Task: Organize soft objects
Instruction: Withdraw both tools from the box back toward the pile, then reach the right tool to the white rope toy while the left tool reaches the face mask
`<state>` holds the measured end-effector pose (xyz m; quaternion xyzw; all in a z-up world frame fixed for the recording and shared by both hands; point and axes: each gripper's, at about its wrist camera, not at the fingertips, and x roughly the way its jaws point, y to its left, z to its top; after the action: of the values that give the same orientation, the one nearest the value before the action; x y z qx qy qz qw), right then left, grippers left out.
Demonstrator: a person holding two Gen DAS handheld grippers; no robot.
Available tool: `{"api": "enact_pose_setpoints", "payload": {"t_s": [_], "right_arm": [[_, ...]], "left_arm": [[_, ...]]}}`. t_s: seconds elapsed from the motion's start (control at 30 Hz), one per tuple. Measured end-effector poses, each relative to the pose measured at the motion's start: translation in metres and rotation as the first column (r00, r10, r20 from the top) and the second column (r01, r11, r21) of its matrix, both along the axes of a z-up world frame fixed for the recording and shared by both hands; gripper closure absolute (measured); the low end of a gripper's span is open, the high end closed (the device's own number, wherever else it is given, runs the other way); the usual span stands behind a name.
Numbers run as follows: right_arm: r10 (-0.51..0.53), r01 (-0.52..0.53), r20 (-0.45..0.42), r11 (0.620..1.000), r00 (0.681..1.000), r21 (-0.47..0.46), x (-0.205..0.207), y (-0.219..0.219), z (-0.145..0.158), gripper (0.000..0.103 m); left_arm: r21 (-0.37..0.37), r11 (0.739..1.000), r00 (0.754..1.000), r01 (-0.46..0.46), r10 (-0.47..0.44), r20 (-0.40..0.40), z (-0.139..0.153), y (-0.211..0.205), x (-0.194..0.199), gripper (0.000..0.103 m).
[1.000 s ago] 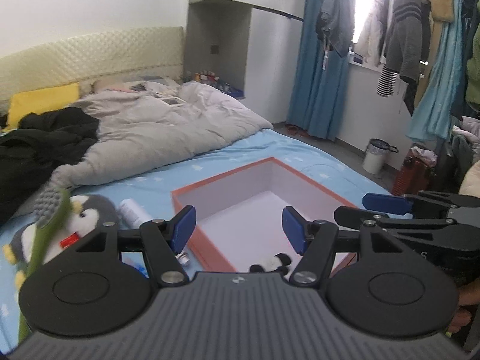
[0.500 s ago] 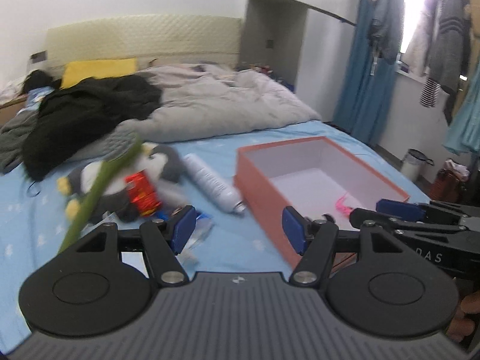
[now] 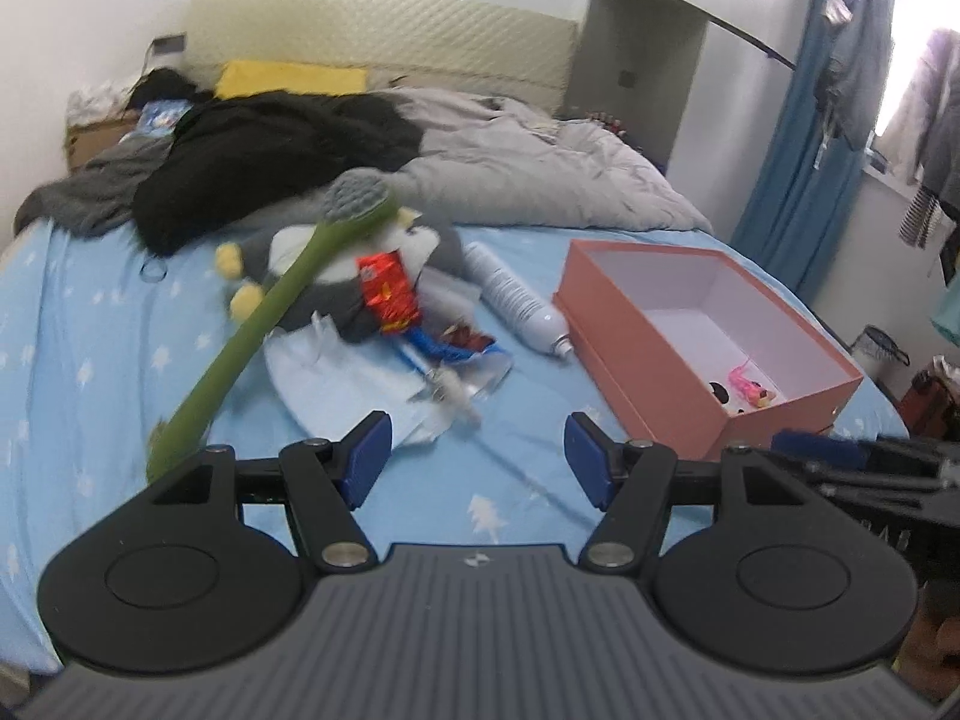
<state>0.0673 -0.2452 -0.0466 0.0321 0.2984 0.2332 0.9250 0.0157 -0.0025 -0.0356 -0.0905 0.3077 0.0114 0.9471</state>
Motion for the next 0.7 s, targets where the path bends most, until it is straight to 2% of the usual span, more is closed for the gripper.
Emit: {"api": "enact_pose_setpoints", "payload": {"t_s": [0.13,0.3,0.47,0.7], "right_arm": [[0.013,-0.012,-0.048,1.0,0.999,0.005,-0.008,0.008,-0.012,0.052],[0.04,-0.041,-0.073,0.999,0.997,-0.015,0.0,0.022,-0.023,0.052],[0.053,-0.055,-0.09,0.998,0.995,-0.029,0.021,0.035,-0.035,0.052],[0.082,-0.09,-0.133,0.994,0.988,-0.06,0.064,0.061,-0.063,0.052]], "left_arm": [[-0.05,0.998,0.999,-0.042,0.042,-0.009,-0.013,0.009,-0.002,0.032],[-0.073,0.995,0.996,-0.066,0.062,-0.059,-0.035,0.02,0.016,0.032],[-0.1,0.989,0.991,-0.109,0.1,-0.087,-0.06,0.037,0.041,0.032],[-0.203,0.961,0.974,-0.186,0.154,-0.164,-0.109,0.074,0.083,0.032]]}}
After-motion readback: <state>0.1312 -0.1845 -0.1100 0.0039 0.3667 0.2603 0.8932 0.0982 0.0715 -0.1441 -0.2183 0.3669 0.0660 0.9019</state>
